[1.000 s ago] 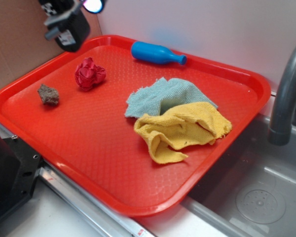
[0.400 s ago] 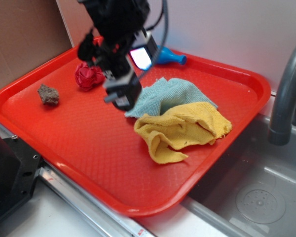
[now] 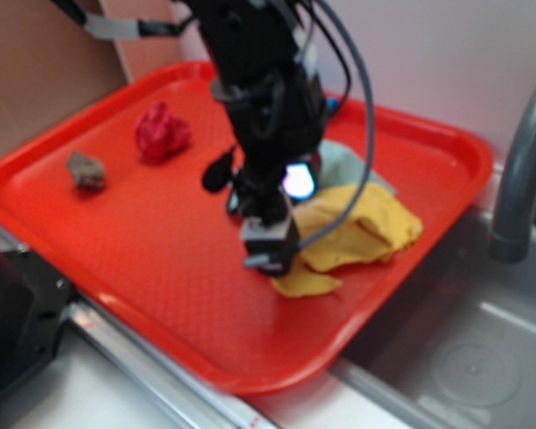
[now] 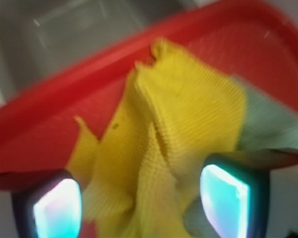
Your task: Grab the yellow cloth.
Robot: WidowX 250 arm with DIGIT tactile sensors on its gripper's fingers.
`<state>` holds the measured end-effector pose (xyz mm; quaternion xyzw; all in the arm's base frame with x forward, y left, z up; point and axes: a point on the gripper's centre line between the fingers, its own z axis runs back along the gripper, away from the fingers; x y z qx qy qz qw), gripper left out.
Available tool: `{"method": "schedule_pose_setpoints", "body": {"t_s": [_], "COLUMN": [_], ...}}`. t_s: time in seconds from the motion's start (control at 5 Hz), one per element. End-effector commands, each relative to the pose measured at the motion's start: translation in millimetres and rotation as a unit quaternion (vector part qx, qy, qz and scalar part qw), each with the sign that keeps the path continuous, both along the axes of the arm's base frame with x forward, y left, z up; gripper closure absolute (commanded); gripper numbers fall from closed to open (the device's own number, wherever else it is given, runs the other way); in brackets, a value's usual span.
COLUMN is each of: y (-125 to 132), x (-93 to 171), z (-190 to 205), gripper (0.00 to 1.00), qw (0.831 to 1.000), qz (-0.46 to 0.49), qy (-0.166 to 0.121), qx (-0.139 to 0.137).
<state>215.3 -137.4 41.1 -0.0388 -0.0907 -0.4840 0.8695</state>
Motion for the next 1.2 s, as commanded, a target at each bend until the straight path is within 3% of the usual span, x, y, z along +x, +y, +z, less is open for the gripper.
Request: {"method": "schedule_pose_setpoints", "body": {"t_s": [0.0, 0.2, 1.0], "y": [-12, -15, 8], "x": [16, 14, 26], "z": [-21, -30, -23], "gripper": [0.00, 1.00, 1.00], "qw": [0.999, 0.999, 0.995], "qz": [-0.010, -0.003, 0.073], "qy": [-0.011, -0.003, 0.002], "qx": [0.030, 0.047, 0.068]}}
